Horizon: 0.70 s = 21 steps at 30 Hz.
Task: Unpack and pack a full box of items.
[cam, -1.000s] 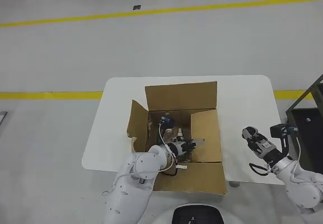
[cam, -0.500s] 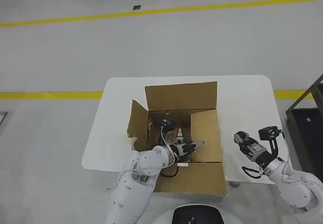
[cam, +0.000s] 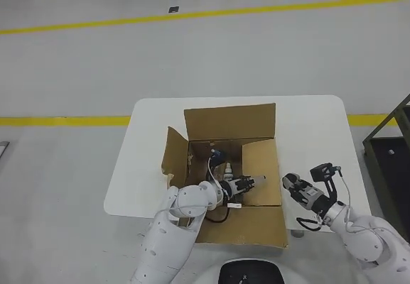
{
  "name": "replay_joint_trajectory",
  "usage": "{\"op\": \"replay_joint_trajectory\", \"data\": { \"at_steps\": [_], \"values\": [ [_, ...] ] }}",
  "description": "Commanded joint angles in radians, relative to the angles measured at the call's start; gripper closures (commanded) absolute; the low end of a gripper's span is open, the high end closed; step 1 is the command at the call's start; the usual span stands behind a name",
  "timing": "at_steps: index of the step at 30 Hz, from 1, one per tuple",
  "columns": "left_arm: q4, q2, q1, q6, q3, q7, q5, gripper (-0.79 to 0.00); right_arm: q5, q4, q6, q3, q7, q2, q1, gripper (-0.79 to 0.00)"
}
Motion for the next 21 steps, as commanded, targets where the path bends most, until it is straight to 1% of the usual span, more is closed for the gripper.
{"op": "replay_joint_trajectory", "data": {
  "at_steps": [1, 3, 9, 14, 18, 20, 21],
  "values": [
    [-0.001, 0.0, 0.001, 0.003, -0.003, 0.001, -0.023, -0.785, 0.004, 0.004, -0.002, -0.005, 0.005, -0.001, 0.004, 0.0],
    [-0.005, 0.0, 0.001, 0.009, -0.004, -0.002, -0.051, -0.785, 0.003, 0.006, -0.004, -0.008, 0.008, -0.001, 0.008, 0.0],
    [-0.019, 0.003, 0.002, 0.006, 0.008, -0.023, -0.066, -0.785, 0.004, 0.01, -0.007, -0.012, 0.013, -0.002, 0.012, 0.0],
    [-0.039, 0.005, -0.003, -0.017, 0.017, -0.039, -0.092, -0.785, 0.004, 0.011, -0.006, -0.014, 0.014, -0.003, 0.016, -0.003],
    [-0.055, 0.006, -0.008, -0.015, 0.026, -0.043, -0.109, -0.785, 0.001, 0.007, -0.005, -0.013, 0.011, -0.003, 0.014, -0.003],
    [-0.06, 0.007, -0.009, -0.013, 0.027, -0.042, -0.113, -0.785, 0.001, 0.004, -0.003, -0.012, 0.008, -0.003, 0.013, -0.068],
    [-0.064, 0.008, -0.01, -0.012, 0.026, -0.041, -0.116, -0.785, 0.003, 0.001, 0.001, -0.008, 0.004, -0.003, 0.012, -0.126]
  ]
}}
